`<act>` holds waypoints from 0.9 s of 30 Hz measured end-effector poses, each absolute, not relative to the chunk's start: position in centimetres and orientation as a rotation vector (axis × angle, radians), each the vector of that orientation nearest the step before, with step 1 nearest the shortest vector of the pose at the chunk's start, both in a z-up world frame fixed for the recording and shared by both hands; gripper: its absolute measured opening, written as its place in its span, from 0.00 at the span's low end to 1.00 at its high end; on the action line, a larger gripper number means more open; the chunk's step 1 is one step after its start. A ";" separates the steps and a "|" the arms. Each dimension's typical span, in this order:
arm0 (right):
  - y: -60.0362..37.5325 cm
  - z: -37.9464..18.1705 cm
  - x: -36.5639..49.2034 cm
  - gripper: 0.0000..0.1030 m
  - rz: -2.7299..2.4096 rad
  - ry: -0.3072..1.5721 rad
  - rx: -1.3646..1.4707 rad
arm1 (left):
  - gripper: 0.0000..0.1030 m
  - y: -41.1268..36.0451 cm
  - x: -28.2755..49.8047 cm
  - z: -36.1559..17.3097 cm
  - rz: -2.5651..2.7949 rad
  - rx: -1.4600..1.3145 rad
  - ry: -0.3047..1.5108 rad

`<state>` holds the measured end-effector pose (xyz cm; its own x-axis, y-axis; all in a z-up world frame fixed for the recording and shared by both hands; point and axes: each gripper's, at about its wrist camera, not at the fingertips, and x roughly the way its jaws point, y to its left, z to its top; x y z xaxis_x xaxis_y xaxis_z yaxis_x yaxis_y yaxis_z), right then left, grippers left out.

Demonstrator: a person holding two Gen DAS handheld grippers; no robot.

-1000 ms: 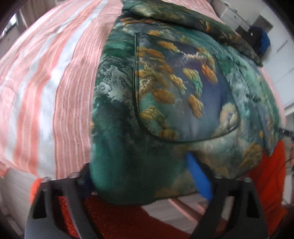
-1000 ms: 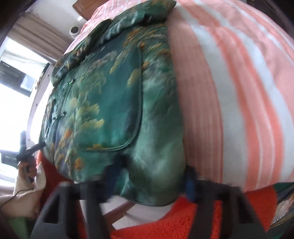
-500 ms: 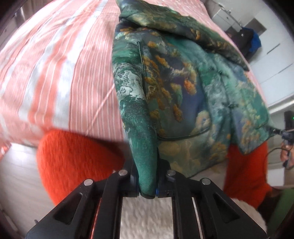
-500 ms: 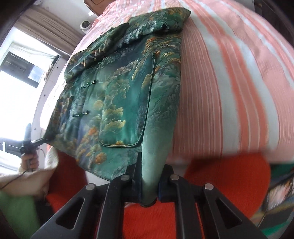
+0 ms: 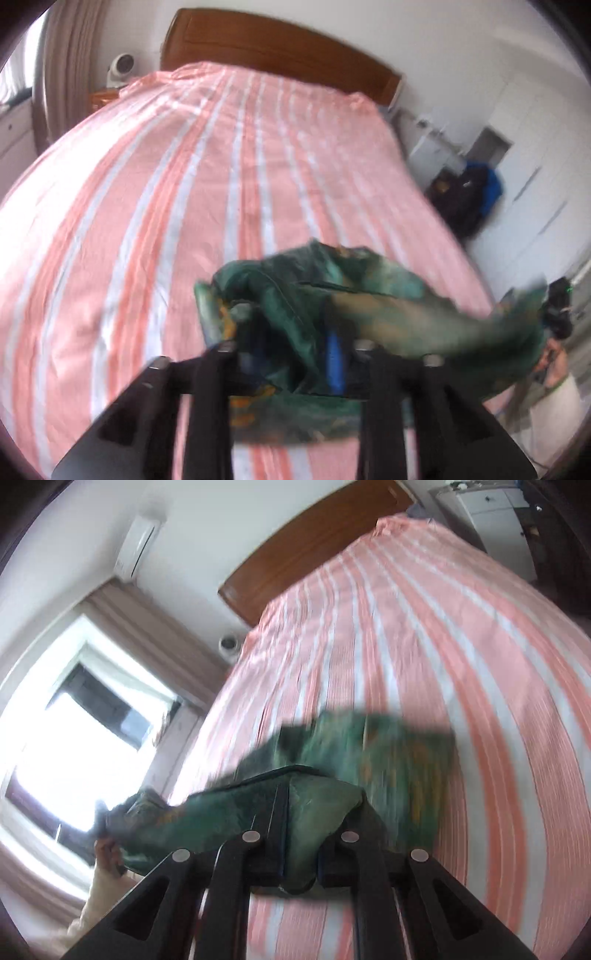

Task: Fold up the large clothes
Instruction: 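Lift the hem with both grippers and fold it over toward the collar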

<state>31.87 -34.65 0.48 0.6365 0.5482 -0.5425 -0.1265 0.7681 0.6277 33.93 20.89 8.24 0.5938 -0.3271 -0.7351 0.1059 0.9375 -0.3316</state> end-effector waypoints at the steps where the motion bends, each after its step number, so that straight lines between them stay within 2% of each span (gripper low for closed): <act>1: -34.8 -0.1 35.4 0.24 0.386 0.799 0.591 | 0.46 20.5 36.1 7.3 -0.229 -0.266 0.951; 2: -35.0 -1.2 38.8 0.31 0.336 0.833 0.601 | 0.47 20.3 38.1 6.6 -0.193 -0.271 0.994; 3: -35.1 -2.2 40.8 0.47 0.288 0.857 0.619 | 0.52 20.9 38.3 6.3 -0.176 -0.275 0.998; 4: -35.3 -2.8 42.1 0.71 0.243 0.874 0.626 | 0.57 21.7 37.7 6.2 -0.170 -0.277 0.986; 5: -35.8 -2.8 42.4 0.82 0.214 0.867 0.627 | 0.73 22.3 37.3 6.4 -0.170 -0.279 0.957; 6: -36.2 -2.6 42.5 0.88 0.207 0.839 0.635 | 0.91 22.4 36.5 6.0 -0.173 -0.275 0.923; 7: -36.5 -2.3 42.3 0.88 0.228 0.813 0.636 | 0.97 22.4 36.0 5.4 -0.171 -0.264 0.889; 9: -36.3 -1.9 42.0 0.89 0.217 0.823 0.547 | 0.99 22.7 35.4 3.3 -0.129 -0.210 0.874; 13: -33.3 -6.0 41.5 0.91 0.169 0.996 0.330 | 0.96 23.0 36.9 -2.2 -0.064 -0.176 1.022; 14: -32.5 -7.5 41.8 0.91 0.170 1.022 0.317 | 0.91 22.6 36.9 -3.4 -0.070 -0.168 1.045; 15: -31.7 -9.0 41.8 0.89 0.176 1.050 0.304 | 0.81 21.9 37.1 -4.7 -0.080 -0.148 1.082; 16: -31.5 -10.3 41.3 0.81 0.179 1.062 0.299 | 0.76 21.4 37.1 -5.5 -0.087 -0.132 1.114; 17: -31.0 -11.4 41.2 0.73 0.173 1.071 0.294 | 0.55 20.9 36.9 -6.3 -0.096 -0.122 1.140; 18: -30.8 -11.9 41.2 0.47 0.166 1.075 0.292 | 0.34 20.4 36.8 -6.8 -0.086 -0.114 1.149; 19: -30.5 -12.5 41.3 0.26 0.133 1.076 0.287 | 0.25 20.1 36.1 -6.6 -0.058 -0.092 1.138; 20: -30.6 -12.3 41.1 0.22 0.113 1.068 0.283 | 0.14 19.8 35.9 -6.1 -0.045 -0.075 1.114; 22: -29.8 -10.5 40.7 0.16 0.066 1.011 0.219 | 0.10 20.0 35.0 -3.7 -0.042 -0.095 1.048; 24: -28.8 -7.4 39.9 0.14 0.058 0.924 0.139 | 0.08 20.5 34.1 -0.5 -0.050 -0.137 0.945; 27: -27.7 -2.8 39.0 0.13 0.062 0.772 0.054 | 0.08 19.3 34.2 2.3 -0.001 -0.052 0.808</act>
<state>38.98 -27.69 -2.81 0.7149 0.0760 -0.6951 -0.0366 0.9968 0.0713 34.22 19.27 2.30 0.6908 -0.0206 -0.7227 -0.0193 0.9987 -0.0468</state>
